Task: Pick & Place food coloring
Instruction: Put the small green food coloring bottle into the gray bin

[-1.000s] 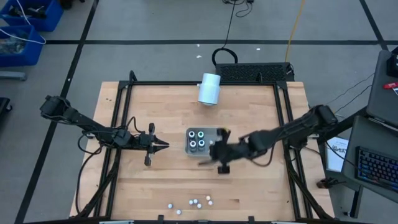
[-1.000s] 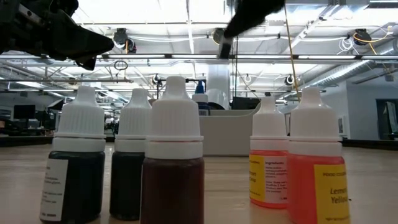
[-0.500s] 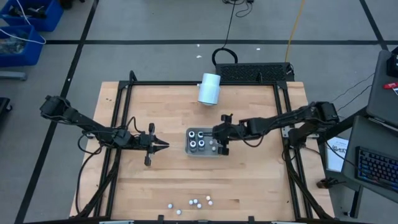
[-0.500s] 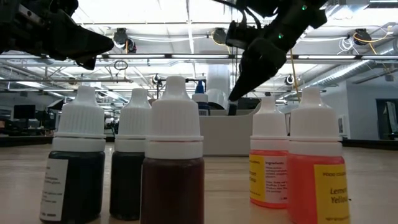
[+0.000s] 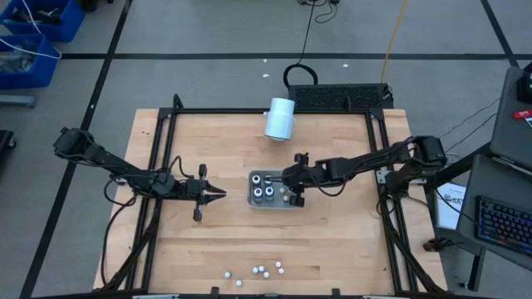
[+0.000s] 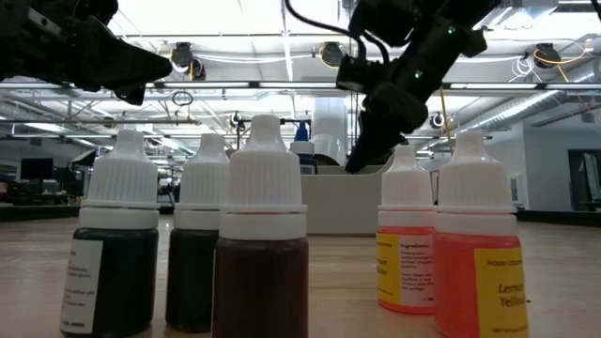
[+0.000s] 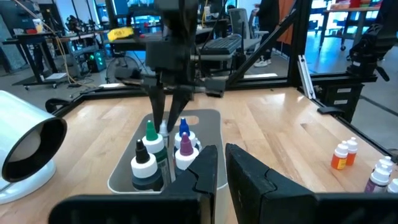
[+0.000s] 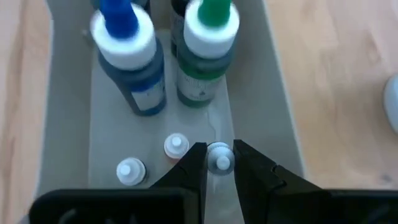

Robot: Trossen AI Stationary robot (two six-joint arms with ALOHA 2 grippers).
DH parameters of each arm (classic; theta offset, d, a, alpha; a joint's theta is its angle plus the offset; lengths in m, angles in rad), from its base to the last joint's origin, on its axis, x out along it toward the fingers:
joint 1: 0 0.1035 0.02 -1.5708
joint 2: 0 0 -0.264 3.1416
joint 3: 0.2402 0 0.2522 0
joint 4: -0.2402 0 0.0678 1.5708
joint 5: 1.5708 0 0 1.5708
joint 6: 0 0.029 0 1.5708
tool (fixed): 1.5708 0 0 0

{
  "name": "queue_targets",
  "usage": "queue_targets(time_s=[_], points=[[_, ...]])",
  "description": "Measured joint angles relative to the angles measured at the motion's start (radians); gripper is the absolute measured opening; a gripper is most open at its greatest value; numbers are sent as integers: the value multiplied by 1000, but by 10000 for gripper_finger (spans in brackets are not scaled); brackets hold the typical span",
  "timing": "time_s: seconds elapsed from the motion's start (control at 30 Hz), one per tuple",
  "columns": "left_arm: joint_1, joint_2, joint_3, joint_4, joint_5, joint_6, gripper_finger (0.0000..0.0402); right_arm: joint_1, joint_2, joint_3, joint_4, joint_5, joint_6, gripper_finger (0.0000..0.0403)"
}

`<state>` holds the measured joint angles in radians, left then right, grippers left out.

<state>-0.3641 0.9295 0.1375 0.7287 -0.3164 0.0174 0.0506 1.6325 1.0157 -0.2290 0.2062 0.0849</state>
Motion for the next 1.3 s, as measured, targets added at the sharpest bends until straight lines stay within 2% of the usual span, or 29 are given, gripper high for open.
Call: queue_targets(time_s=[0.47, 0.6, 1.3], points=[[0, 0, 0, 0, 0, 2, 37, -41, 39, 0, 1, -4, 8, 51], [0, 0, 0, 0, 0, 4, 37, -51, 39, 0, 1, -52, 8, 51], [0, 0, 0, 0, 0, 8, 37, -84, 40, 0, 0, -51, 5, 52]])
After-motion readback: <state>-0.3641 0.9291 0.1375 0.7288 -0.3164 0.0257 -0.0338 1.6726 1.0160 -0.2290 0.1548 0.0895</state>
